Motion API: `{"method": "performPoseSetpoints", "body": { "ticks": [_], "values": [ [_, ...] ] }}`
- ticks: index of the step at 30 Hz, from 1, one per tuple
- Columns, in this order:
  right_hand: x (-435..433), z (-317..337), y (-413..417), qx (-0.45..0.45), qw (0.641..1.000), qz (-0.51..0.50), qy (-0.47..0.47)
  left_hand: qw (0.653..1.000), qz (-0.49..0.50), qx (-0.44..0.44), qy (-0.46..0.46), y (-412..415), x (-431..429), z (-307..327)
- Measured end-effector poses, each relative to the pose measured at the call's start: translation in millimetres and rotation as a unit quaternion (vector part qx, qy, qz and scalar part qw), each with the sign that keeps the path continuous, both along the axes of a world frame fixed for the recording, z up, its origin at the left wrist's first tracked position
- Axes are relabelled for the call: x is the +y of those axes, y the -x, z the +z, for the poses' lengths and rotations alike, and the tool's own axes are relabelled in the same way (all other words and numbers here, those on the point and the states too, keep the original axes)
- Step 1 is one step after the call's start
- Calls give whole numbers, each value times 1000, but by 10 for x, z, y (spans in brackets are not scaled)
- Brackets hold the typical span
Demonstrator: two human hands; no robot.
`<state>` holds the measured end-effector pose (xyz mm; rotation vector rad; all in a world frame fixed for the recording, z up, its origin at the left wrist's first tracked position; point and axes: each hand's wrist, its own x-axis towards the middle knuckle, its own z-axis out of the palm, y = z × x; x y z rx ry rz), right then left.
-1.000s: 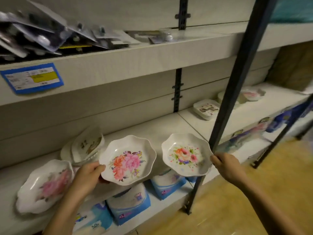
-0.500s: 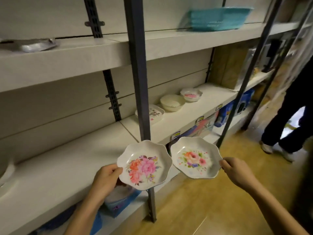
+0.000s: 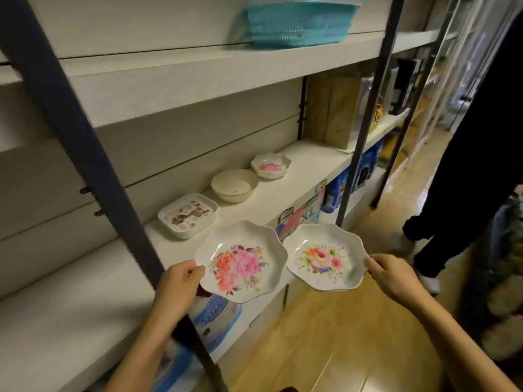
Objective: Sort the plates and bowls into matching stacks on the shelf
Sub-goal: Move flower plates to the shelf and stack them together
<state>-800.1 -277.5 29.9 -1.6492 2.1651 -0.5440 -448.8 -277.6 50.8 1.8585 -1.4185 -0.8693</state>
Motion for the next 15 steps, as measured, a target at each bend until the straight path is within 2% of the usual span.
{"method": "performPoseSetpoints", "body": {
  "ticks": [7, 15],
  "values": [
    [-1045, -19, 414, -5, 1000, -6, -2, 999, 15, -33, 33, 373, -922, -15],
    [-2022, 59, 755, -53, 998, 18, -16, 997, 68, 37, 9, 729, -1621, 217]
  ]
}}
